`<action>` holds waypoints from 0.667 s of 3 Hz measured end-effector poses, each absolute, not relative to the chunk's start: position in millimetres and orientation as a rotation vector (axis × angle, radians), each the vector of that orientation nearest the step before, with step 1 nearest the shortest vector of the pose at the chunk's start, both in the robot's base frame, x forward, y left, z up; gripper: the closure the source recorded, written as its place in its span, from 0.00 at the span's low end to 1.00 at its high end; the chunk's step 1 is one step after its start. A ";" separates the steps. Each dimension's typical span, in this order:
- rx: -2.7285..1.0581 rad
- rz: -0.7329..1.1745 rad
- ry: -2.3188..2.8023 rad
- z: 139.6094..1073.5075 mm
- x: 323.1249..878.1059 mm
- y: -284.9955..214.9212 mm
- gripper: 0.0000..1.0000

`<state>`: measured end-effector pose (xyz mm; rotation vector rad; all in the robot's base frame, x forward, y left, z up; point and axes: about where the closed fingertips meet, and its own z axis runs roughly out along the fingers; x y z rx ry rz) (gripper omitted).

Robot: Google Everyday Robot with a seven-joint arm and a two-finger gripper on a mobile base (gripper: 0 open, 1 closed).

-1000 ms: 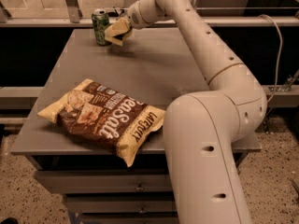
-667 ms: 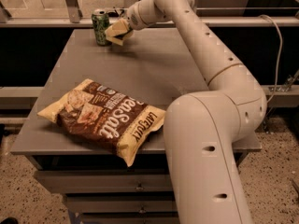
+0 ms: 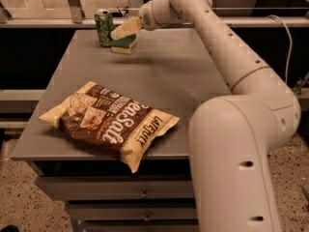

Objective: Move sponge near green can

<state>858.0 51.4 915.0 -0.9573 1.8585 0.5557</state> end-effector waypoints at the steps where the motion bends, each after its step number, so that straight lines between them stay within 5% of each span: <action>1: -0.882 0.553 1.845 920.9 843.0 2.8 0.00; 2: -0.813 0.581 1.775 932.2 815.2 -44.5 0.00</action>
Offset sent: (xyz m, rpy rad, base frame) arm -0.1024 -0.2545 0.0332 0.2499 -0.1748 -0.1750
